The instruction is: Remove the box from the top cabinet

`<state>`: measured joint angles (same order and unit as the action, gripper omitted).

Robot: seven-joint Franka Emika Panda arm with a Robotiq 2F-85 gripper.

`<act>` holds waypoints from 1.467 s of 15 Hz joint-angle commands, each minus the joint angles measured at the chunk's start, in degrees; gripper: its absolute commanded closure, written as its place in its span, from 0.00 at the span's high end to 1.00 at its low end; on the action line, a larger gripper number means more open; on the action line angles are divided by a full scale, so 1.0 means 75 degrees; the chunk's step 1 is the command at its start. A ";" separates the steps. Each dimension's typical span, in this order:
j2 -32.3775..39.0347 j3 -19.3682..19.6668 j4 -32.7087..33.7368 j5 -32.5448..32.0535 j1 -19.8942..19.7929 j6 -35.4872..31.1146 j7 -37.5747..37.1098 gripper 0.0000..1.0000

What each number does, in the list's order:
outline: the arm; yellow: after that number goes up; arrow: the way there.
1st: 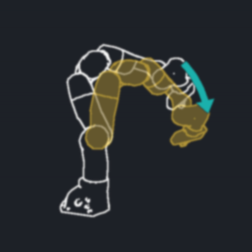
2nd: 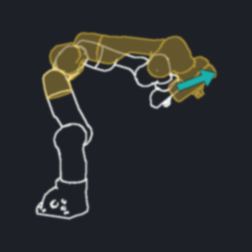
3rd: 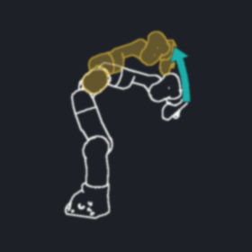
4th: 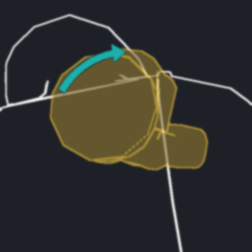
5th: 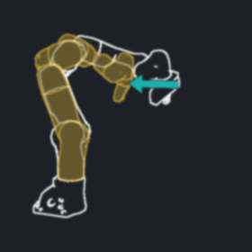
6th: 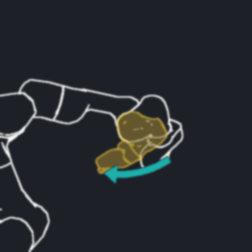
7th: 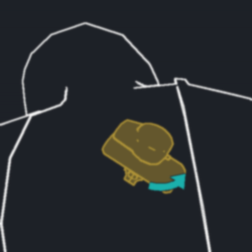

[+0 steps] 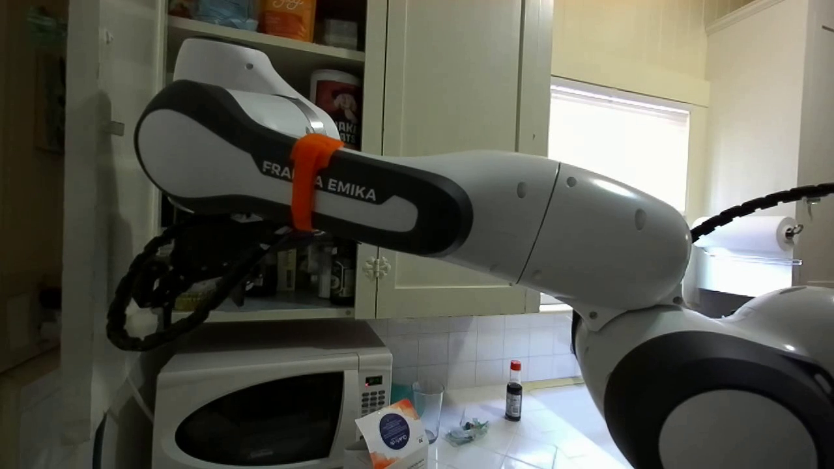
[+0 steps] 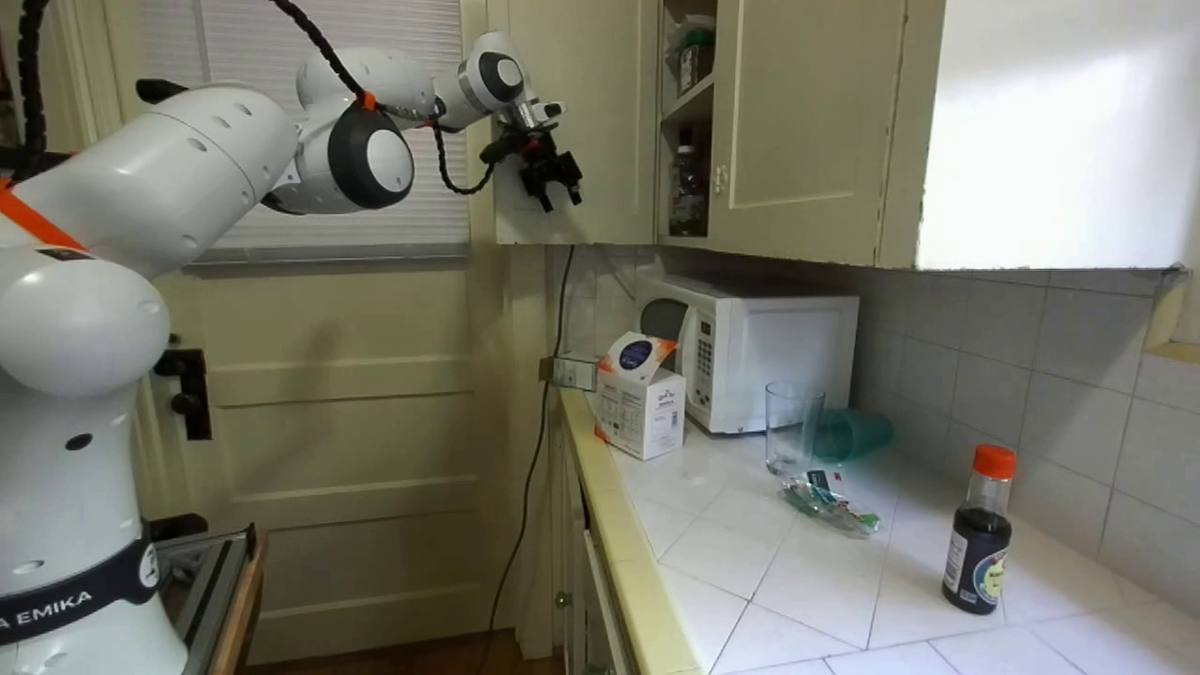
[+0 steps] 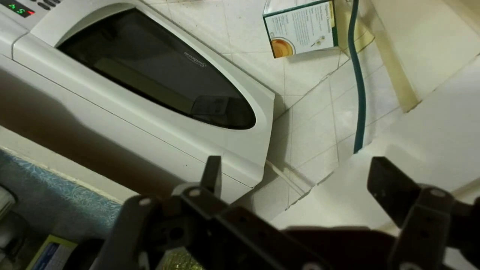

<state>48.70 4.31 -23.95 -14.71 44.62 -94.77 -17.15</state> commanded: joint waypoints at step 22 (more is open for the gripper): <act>-0.0981 -0.0607 -0.0137 0.1038 -0.1303 0.0887 -0.0256 1.00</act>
<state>44.74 2.27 -23.84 -10.63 37.69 -93.49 -20.90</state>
